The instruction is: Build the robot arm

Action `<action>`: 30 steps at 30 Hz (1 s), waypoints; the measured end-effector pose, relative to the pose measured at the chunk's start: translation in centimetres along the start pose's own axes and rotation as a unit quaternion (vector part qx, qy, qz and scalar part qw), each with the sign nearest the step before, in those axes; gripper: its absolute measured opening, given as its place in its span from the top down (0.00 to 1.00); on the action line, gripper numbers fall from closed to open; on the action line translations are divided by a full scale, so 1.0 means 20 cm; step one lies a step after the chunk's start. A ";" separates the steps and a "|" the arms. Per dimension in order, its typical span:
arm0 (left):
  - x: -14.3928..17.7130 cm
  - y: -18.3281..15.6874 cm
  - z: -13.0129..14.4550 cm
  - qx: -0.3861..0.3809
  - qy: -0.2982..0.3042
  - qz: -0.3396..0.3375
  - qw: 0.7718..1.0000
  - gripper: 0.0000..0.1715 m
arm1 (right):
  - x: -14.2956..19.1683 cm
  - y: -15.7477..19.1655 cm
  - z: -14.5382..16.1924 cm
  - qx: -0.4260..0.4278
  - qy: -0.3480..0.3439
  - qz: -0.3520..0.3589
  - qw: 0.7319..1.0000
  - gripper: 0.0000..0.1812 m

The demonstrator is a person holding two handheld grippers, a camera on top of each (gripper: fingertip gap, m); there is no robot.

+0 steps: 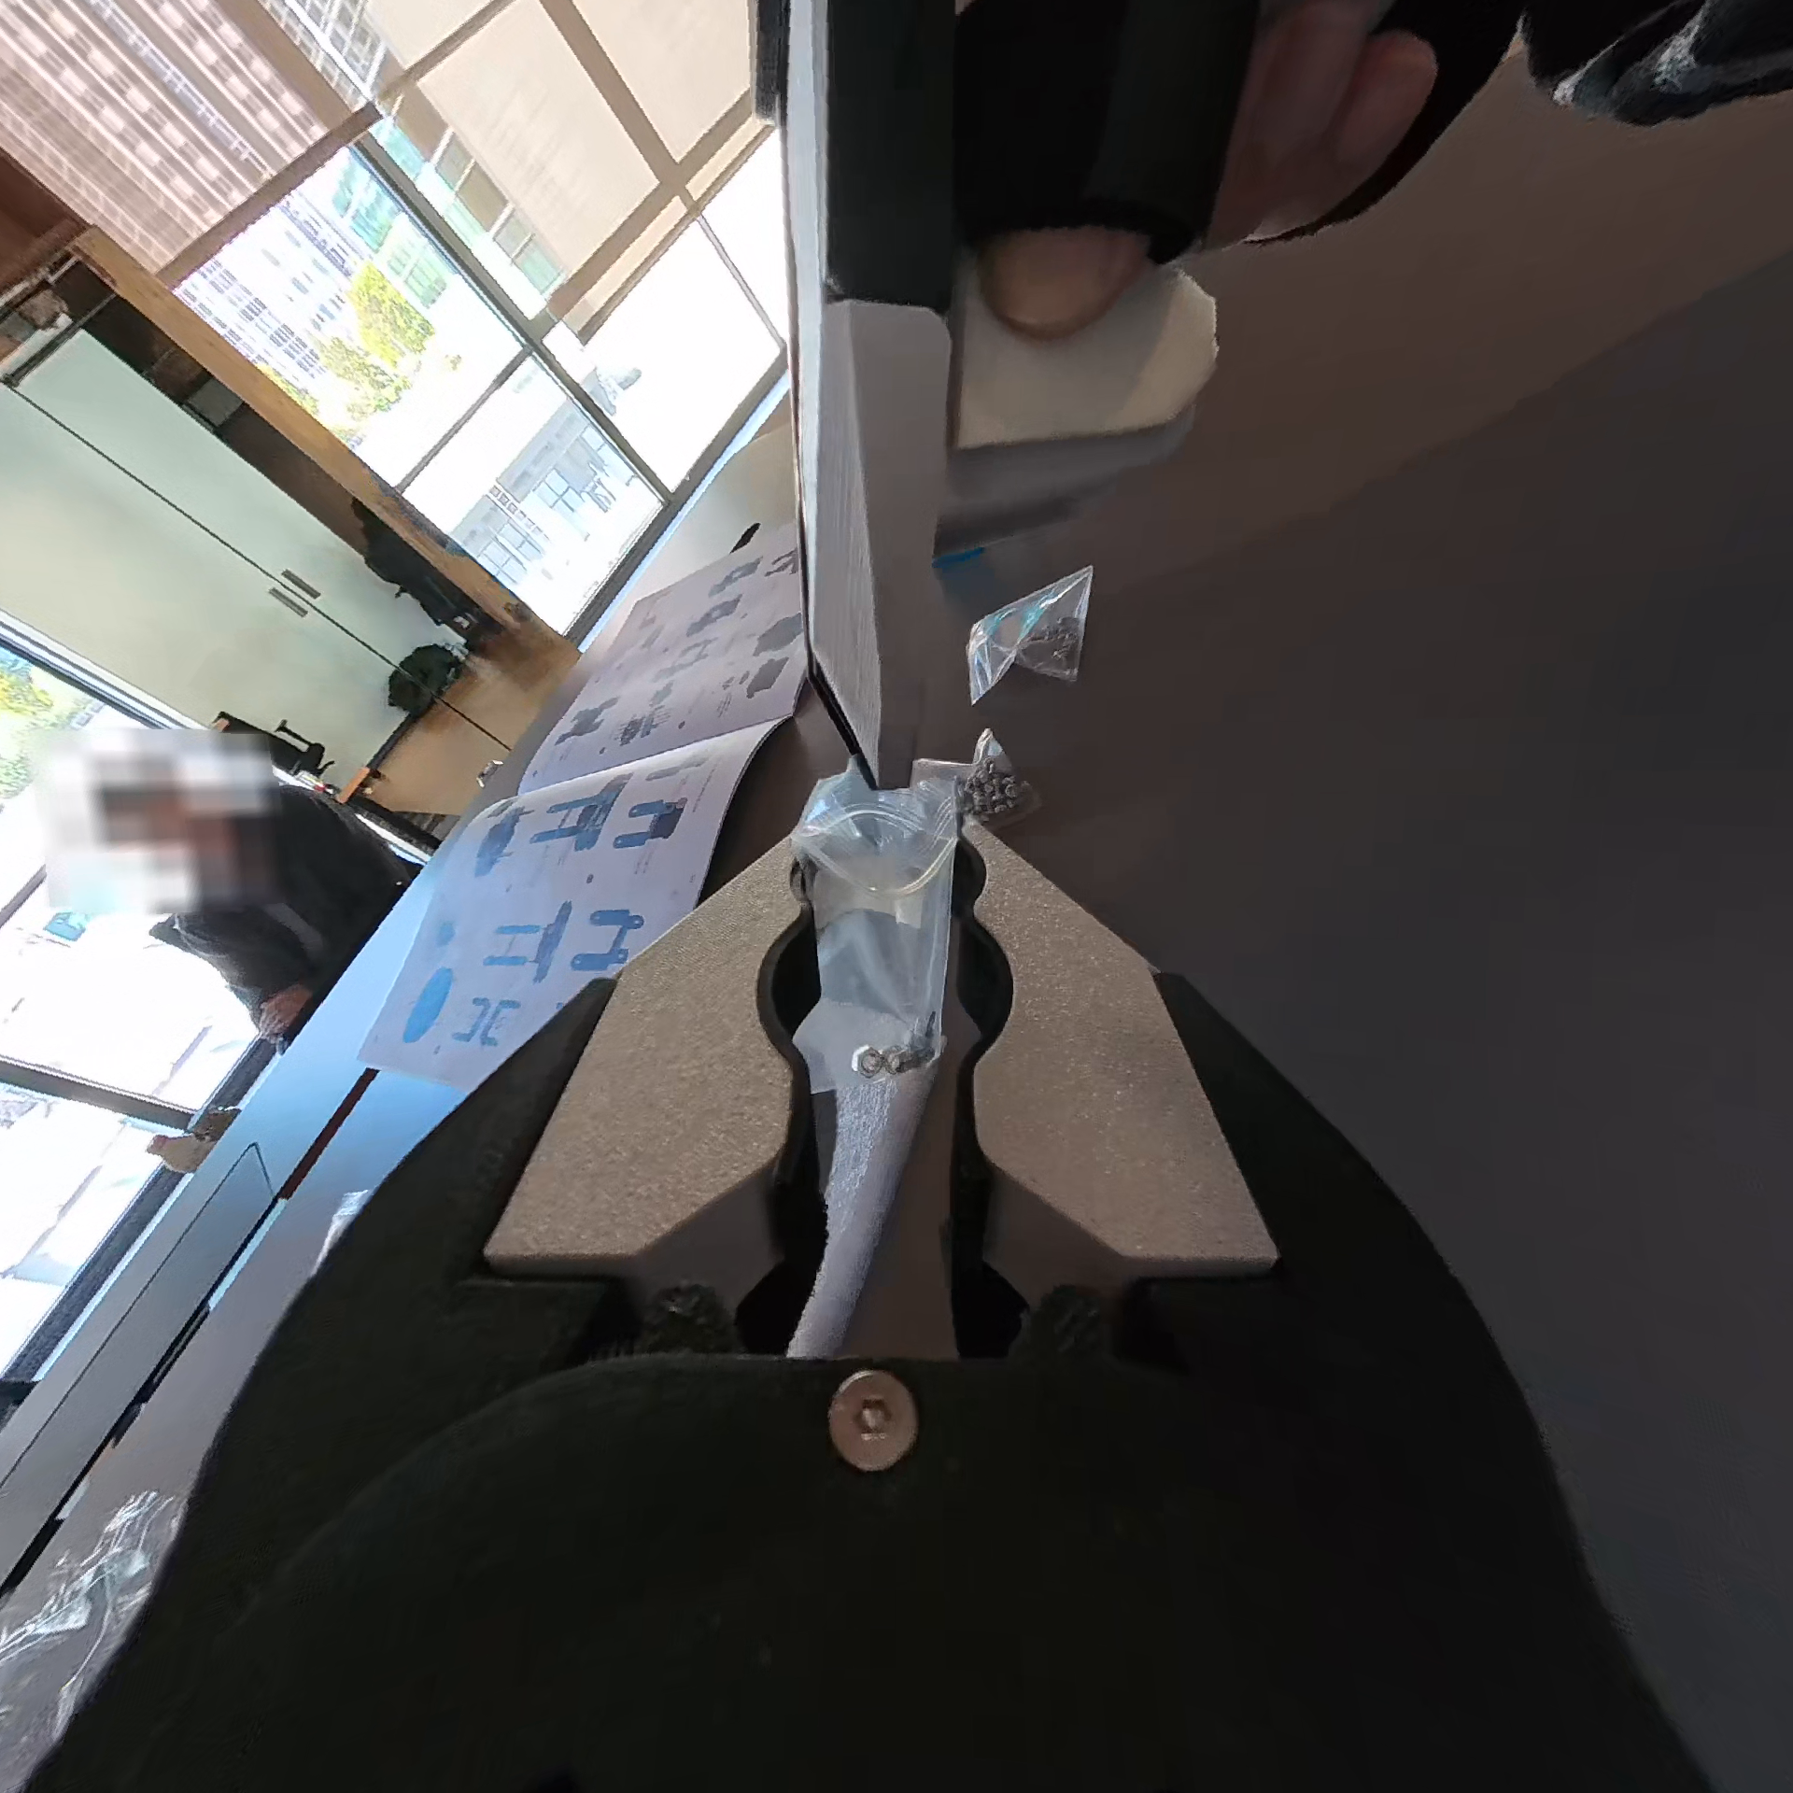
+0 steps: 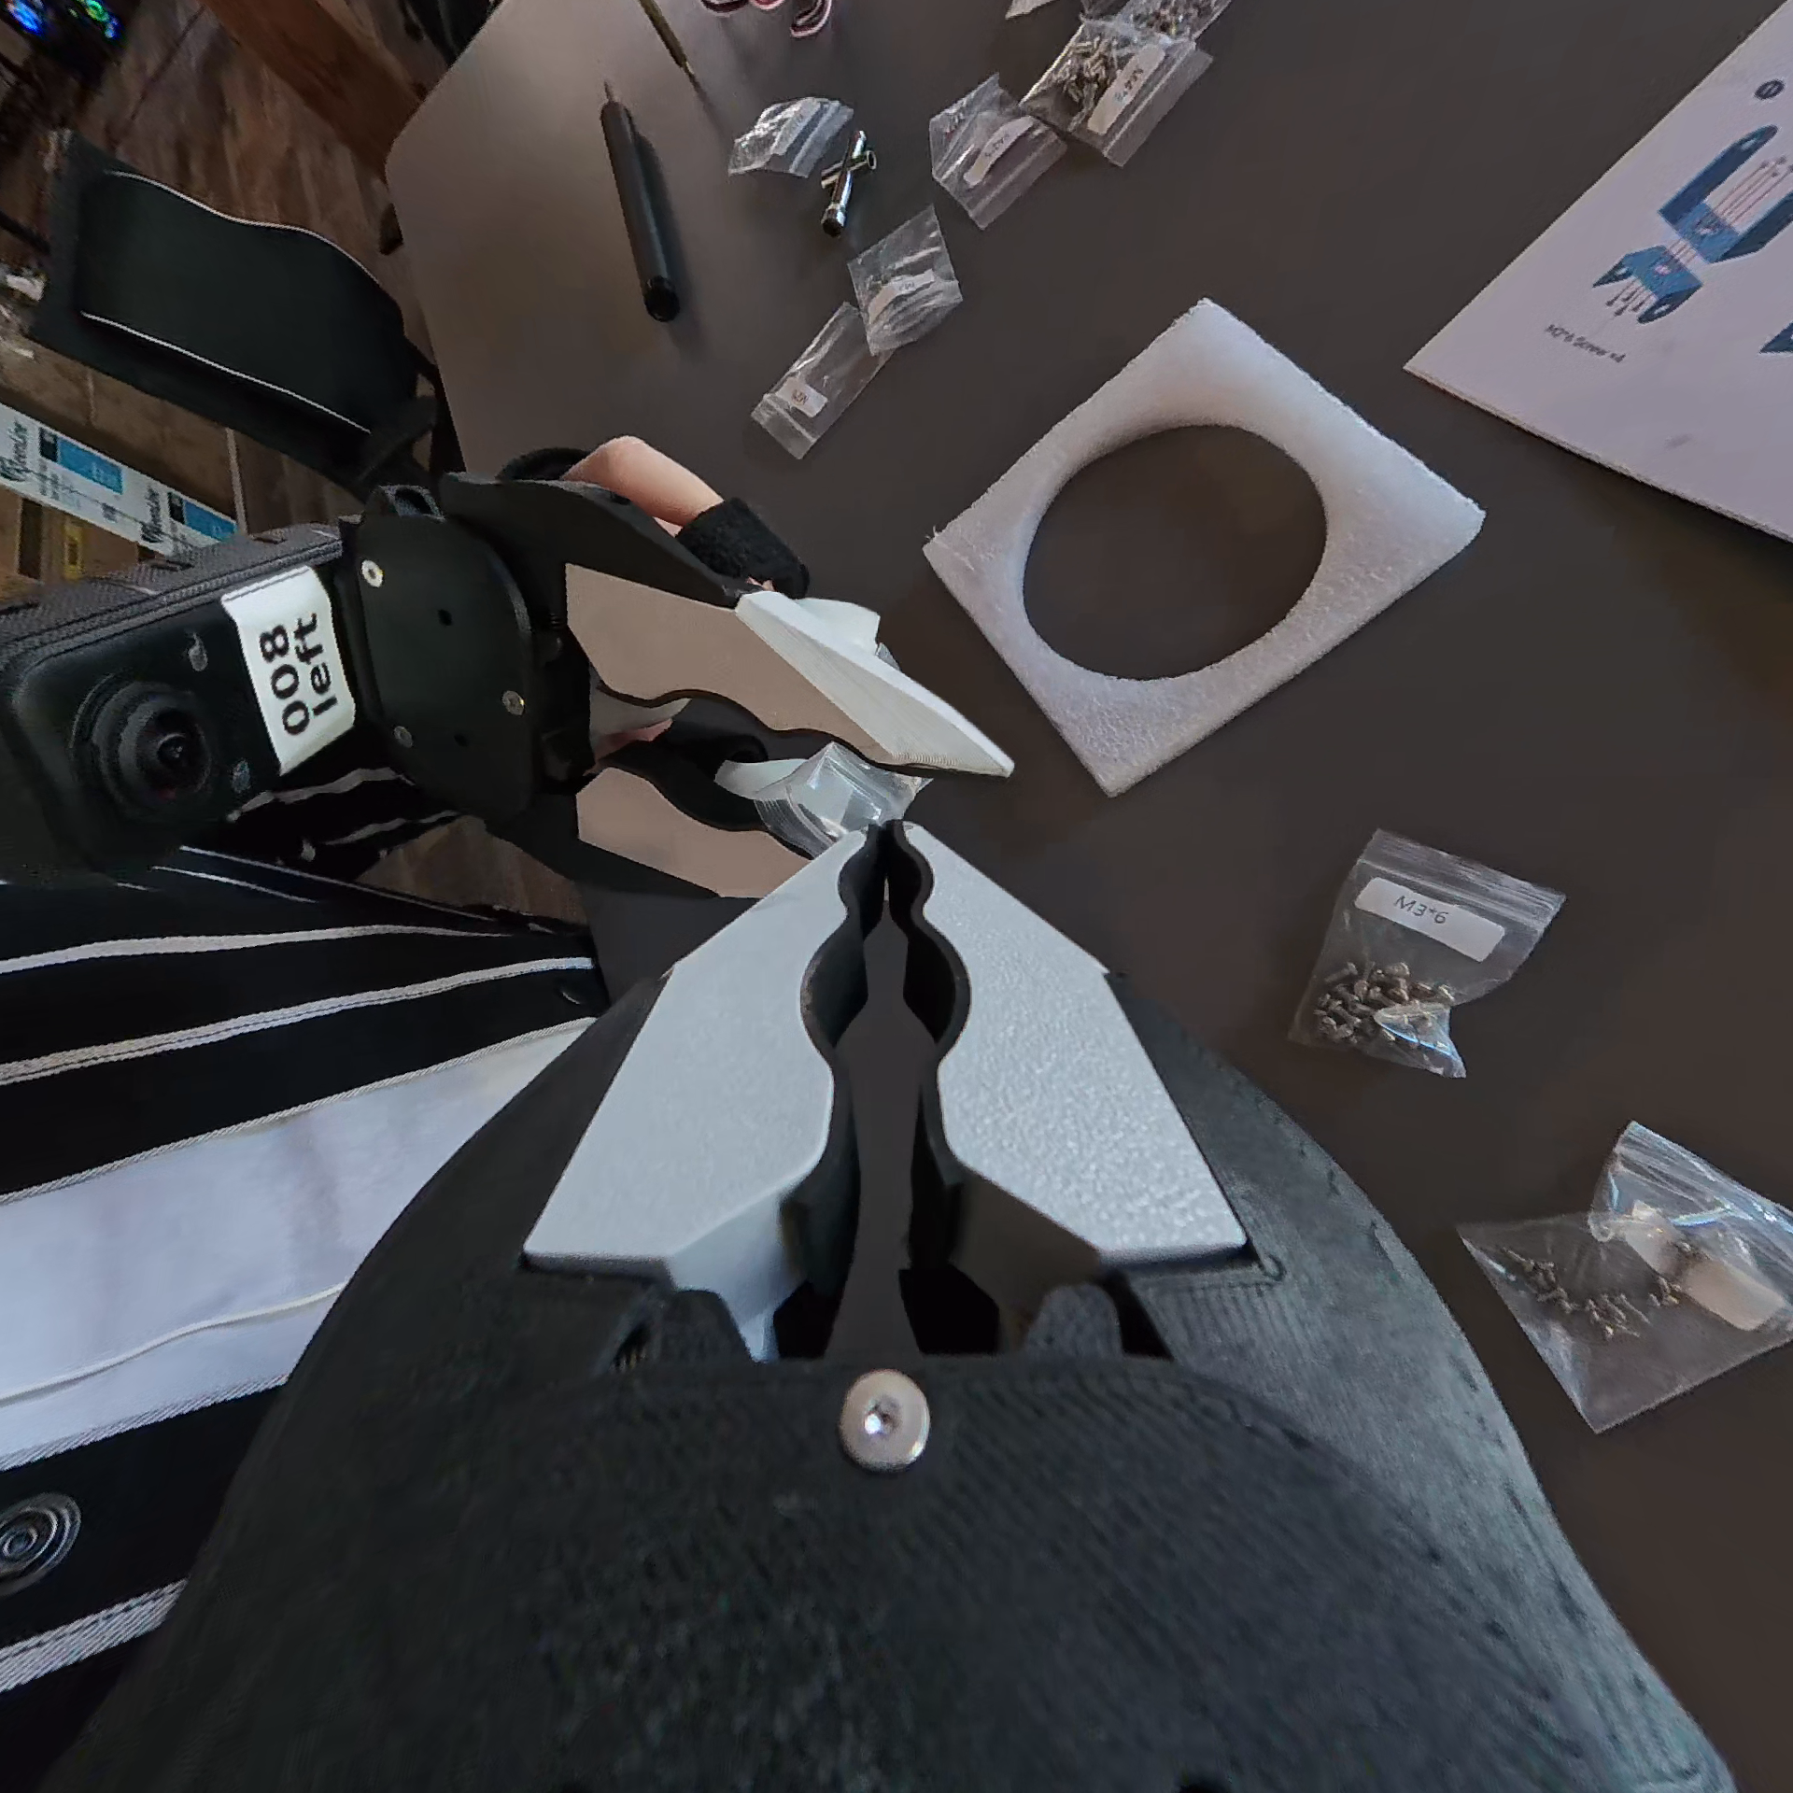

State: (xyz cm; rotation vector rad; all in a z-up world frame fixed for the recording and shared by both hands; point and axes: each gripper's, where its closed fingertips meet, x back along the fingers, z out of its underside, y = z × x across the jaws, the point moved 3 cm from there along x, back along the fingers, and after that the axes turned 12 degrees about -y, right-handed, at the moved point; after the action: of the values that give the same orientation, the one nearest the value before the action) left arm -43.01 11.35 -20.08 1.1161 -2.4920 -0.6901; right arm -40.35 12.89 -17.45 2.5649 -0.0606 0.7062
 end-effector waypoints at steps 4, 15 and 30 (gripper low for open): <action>0.01 0.01 -0.01 0.024 -0.006 0.003 1.000 0.89 | 0.00 0.01 -0.01 0.009 -0.014 -0.023 1.000 1.00; 0.13 0.03 -0.18 0.303 -0.134 0.107 0.937 0.89 | 0.14 0.10 0.01 0.135 -0.167 -0.175 0.961 0.75; 0.17 0.07 -0.35 0.417 -0.242 0.206 0.852 0.89 | 0.04 0.23 -0.03 0.109 -0.302 -0.306 0.896 0.75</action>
State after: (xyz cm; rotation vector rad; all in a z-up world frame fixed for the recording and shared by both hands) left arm -42.71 7.49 -13.14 0.5804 -3.4518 0.3461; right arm -40.73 9.12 -14.55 2.6794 0.6279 -0.3443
